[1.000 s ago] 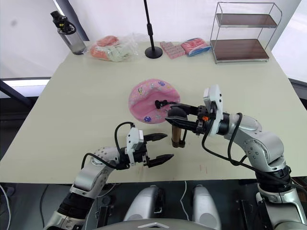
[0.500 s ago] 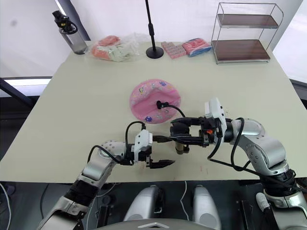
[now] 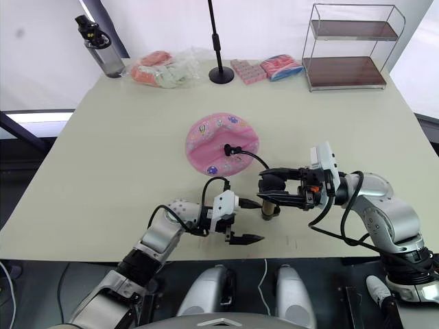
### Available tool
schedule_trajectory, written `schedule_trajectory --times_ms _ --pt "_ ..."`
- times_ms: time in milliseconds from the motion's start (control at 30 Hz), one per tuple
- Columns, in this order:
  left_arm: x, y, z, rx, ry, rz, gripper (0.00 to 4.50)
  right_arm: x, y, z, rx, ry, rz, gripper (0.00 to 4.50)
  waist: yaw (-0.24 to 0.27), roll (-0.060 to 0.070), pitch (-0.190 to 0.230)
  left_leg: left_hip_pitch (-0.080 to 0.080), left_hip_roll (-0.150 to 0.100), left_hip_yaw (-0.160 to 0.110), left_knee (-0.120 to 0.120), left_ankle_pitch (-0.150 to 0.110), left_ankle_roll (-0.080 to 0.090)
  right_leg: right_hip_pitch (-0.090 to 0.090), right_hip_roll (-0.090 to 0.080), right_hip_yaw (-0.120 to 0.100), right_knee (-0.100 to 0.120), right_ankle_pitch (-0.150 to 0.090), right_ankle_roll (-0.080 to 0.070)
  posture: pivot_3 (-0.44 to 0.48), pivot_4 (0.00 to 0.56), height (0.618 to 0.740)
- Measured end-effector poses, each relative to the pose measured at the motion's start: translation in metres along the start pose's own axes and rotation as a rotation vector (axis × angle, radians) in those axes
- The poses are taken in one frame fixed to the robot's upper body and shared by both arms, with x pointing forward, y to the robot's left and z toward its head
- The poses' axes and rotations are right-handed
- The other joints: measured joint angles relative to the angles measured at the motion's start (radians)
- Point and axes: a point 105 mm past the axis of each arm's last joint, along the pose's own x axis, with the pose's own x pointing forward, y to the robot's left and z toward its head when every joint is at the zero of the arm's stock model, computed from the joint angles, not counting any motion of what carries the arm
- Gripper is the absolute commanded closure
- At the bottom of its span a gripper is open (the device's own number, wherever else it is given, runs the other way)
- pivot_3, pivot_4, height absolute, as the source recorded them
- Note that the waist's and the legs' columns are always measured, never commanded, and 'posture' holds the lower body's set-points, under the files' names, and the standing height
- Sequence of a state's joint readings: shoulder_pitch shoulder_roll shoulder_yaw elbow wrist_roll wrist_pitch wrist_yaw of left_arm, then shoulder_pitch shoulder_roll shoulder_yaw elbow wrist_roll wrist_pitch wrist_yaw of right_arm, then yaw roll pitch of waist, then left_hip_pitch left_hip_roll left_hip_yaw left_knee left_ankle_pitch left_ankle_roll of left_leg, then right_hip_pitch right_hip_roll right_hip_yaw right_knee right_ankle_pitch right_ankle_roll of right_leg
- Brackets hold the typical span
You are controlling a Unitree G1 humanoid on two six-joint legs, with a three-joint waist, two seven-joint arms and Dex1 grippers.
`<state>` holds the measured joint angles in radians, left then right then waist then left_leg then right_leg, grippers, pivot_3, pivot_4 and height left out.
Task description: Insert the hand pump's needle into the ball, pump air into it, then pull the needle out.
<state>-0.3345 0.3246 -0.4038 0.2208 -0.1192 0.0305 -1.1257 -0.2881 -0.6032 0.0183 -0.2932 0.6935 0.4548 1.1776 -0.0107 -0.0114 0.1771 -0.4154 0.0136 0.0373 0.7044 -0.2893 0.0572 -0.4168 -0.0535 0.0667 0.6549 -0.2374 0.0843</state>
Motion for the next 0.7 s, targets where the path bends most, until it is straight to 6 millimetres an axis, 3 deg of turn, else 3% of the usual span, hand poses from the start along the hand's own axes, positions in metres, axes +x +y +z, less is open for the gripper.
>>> schedule_trajectory --times_ms 467,567,700 --pt "0.028 0.01 -0.006 -0.117 -0.025 0.089 0.03 -0.005 -0.002 -0.01 0.04 -0.032 -0.061 2.79 0.002 0.0 0.0 0.001 -0.002 -0.003 0.0 0.0 0.0 0.001 0.0 -0.001 0.0 0.0 0.0 0.0 0.15 0.736" --pt "0.031 0.012 -0.006 -0.12 -0.024 0.11 0.83 -0.006 -0.002 -0.01 0.04 -0.033 -0.065 2.79 0.003 0.0 0.0 0.001 -0.002 -0.003 0.0 0.0 -0.001 0.002 -0.001 -0.001 0.0 0.0 0.0 0.0 0.15 0.736" --pt "0.03 0.015 -0.01 -0.098 0.01 0.127 2.88 -0.008 -0.002 -0.01 0.036 -0.035 -0.074 2.79 0.002 0.0 -0.001 0.001 -0.003 -0.004 0.0 0.0 -0.001 0.002 -0.001 -0.002 0.0 0.0 0.0 0.0 0.15 0.736"
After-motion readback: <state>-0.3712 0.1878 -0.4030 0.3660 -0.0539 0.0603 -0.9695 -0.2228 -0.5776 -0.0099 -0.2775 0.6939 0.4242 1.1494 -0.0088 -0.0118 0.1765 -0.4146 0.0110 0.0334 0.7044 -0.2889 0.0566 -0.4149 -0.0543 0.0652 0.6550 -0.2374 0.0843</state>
